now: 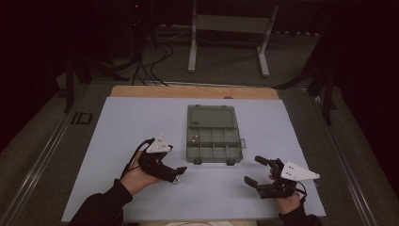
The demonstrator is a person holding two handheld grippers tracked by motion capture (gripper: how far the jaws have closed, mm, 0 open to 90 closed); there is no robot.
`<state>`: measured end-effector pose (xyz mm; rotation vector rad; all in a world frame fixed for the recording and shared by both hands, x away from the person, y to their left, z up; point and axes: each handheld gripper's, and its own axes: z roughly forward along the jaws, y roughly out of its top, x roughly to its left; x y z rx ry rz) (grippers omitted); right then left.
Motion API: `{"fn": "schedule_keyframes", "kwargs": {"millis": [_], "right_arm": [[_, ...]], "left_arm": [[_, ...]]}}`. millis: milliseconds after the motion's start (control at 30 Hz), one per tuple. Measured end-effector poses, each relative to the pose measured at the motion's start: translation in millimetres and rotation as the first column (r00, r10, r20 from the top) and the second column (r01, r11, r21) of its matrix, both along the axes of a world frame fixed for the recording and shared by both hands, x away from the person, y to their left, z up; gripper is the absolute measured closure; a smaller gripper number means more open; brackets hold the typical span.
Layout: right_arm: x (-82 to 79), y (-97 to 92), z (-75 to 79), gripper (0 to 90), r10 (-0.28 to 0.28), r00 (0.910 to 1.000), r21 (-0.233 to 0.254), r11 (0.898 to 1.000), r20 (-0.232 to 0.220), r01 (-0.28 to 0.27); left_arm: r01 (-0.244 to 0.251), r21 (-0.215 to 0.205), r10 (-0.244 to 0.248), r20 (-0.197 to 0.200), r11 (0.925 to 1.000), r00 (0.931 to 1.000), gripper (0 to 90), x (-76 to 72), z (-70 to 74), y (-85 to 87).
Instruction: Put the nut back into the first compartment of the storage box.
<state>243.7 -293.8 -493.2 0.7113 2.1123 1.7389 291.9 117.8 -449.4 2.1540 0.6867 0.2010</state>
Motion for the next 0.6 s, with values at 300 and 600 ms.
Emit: {"fn": "schedule_keyframes", "kwargs": {"millis": [300, 600], "right_arm": [[-0.4, 0.2, 0.2, 13.6, -0.001, 1.0, 0.0, 1.0, 0.001, 0.001], [-0.5, 0.5, 0.2, 13.6, 0.0, 1.0, 0.0, 1.0, 0.001, 0.0]], "left_arm": [[0.066, 0.032, -0.065, -0.042, 0.9973, 0.997, 15.9, -19.2, -20.6, -0.9], [0.111, 0.071, -0.106, -0.075, 0.9913, 0.9916, 32.4, -22.0, -31.8, 0.5]]}}
